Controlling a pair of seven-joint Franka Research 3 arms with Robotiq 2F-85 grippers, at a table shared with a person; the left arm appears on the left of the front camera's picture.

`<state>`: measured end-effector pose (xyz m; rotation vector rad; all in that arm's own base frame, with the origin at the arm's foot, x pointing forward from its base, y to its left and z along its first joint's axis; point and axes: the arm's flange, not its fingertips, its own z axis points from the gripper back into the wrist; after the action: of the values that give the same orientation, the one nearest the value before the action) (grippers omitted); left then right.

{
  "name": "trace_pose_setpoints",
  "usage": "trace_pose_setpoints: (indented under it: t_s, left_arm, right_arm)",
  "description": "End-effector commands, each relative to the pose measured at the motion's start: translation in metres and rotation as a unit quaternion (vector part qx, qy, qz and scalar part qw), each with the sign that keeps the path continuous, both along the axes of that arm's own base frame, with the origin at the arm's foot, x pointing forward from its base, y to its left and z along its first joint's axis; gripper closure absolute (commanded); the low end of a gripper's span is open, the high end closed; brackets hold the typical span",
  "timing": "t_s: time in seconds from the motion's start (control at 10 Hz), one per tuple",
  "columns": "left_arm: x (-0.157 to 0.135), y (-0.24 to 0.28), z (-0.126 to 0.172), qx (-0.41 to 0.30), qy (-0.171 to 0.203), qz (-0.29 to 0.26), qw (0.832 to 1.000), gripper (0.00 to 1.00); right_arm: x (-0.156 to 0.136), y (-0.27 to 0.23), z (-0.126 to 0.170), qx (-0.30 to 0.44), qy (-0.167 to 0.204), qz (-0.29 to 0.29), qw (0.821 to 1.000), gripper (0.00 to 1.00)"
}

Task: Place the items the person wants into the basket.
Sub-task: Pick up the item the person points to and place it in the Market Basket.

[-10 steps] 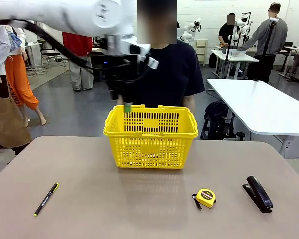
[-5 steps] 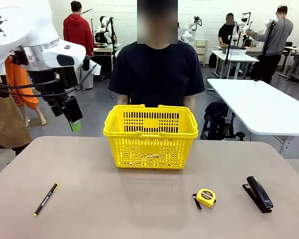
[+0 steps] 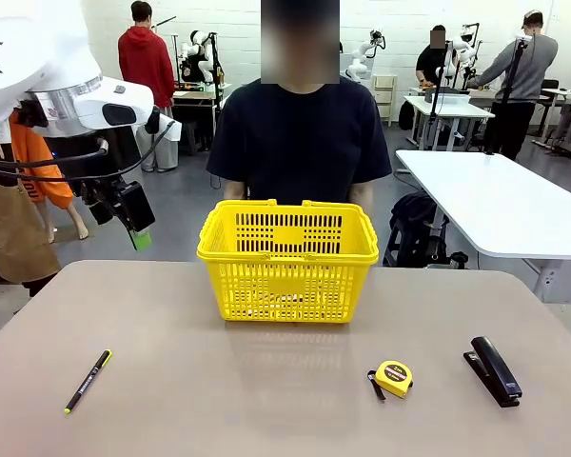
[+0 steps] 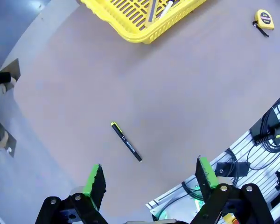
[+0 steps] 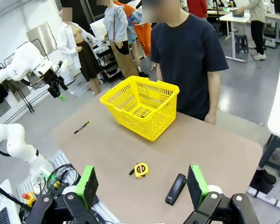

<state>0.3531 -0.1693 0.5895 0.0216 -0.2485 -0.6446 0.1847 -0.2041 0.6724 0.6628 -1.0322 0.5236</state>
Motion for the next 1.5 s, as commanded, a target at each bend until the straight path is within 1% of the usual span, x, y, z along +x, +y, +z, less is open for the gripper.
trace_pose_setpoints:
  t_s: [0.0,0.8,0.9,1.0,1.1,1.2,1.3,1.4]
  left_arm:
    - [-0.003,-0.001,0.002,0.003,-0.004,-0.009,1.000,0.00]
    - [-0.002,-0.003,0.001,0.000,-0.001,-0.004,1.000,0.00]
    - [-0.012,0.024,0.004,-0.037,-0.010,-0.038,0.999,0.00]
    - [-0.021,0.060,0.013,-0.107,0.000,-0.096,0.990,0.00]
    - [-0.020,0.107,0.033,-0.155,-0.005,-0.160,0.975,0.00]
    - [-0.029,0.137,0.038,-0.188,-0.025,-0.190,0.963,0.00]
    - [-0.046,0.162,0.033,-0.220,-0.060,-0.211,0.951,0.00]
    - [-0.049,0.190,0.034,-0.238,-0.087,-0.219,0.942,0.00]
  right_arm:
    - [0.001,0.002,0.000,0.007,-0.009,0.010,1.000,0.00]
    - [0.001,0.002,0.000,0.007,-0.009,0.010,1.000,0.00]
    - [0.001,0.002,0.000,0.007,-0.009,0.010,1.000,0.00]
    - [0.001,0.002,0.000,0.007,-0.009,0.010,1.000,0.00]
    - [0.001,0.002,0.000,0.007,-0.009,0.010,1.000,0.00]
    - [0.001,0.002,0.000,0.007,-0.009,0.010,1.000,0.00]
    - [0.001,0.002,0.000,0.007,-0.009,0.010,1.000,0.00]
    - [0.001,0.002,0.000,0.007,-0.009,0.010,1.000,0.00]
